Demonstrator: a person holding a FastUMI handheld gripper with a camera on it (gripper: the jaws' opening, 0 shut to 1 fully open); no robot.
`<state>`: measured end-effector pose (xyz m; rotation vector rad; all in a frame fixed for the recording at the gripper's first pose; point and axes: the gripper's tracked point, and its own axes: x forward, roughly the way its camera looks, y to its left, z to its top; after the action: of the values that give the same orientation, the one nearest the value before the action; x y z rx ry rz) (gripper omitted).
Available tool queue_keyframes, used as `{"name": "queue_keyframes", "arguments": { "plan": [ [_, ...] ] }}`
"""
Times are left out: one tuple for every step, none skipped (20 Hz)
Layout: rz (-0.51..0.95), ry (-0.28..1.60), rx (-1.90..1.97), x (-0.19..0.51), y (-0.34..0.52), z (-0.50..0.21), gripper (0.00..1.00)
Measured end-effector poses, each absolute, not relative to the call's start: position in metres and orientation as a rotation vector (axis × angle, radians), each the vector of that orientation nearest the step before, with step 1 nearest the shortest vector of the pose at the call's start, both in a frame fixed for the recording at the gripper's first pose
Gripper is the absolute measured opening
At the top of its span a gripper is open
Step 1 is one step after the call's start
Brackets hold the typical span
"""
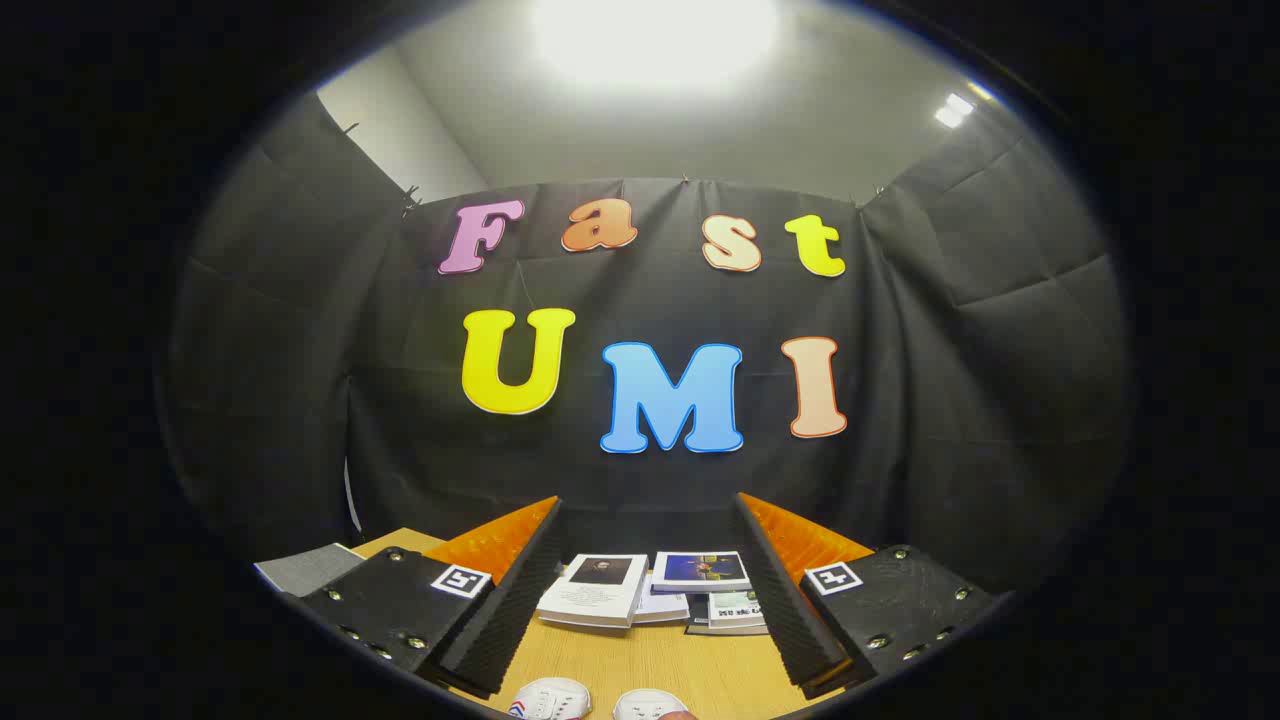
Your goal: Open the storage box then place both shoes into the box .Put the left shoe in first, then the right shoe, with the right side of both shoes facing outward in a uniform manner.
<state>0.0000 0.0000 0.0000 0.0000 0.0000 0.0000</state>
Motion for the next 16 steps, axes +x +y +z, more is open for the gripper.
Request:
{"name": "queue_keyframes", "arguments": {
  "plan": [
    [-0.004,-0.001,0.007,-0.001,-0.001,0.0,0.99],
    [-0.009,-0.003,0.012,-0.003,-0.003,0.0,0.99],
    [-0.013,-0.002,0.015,-0.003,-0.004,0.0,0.98],
    [-0.013,-0.004,0.016,-0.004,-0.005,-0.001,0.98],
    [-0.018,-0.004,0.016,-0.006,-0.006,0.0,0.99],
    [-0.024,-0.004,0.015,-0.007,-0.009,-0.002,0.99],
    [-0.027,-0.004,0.016,-0.007,-0.009,-0.002,0.99],
    [-0.029,-0.003,0.016,-0.009,-0.009,-0.003,0.99],
    [-0.033,-0.004,0.015,-0.011,-0.011,-0.002,0.98],
    [-0.037,-0.004,0.014,-0.012,-0.012,-0.003,0.99],
    [-0.04,-0.002,0.017,-0.014,-0.012,-0.004,0.99],
    [-0.04,-0.001,0.024,-0.015,-0.012,-0.007,0.99],
    [-0.041,0.004,0.032,-0.016,-0.011,-0.009,0.99],
    [-0.04,0.01,0.04,-0.017,-0.011,-0.012,0.99],
    [-0.039,0.016,0.047,-0.018,-0.012,-0.013,0.99],
    [-0.034,0.021,0.054,-0.018,-0.01,-0.016,0.98]
  ]
}}
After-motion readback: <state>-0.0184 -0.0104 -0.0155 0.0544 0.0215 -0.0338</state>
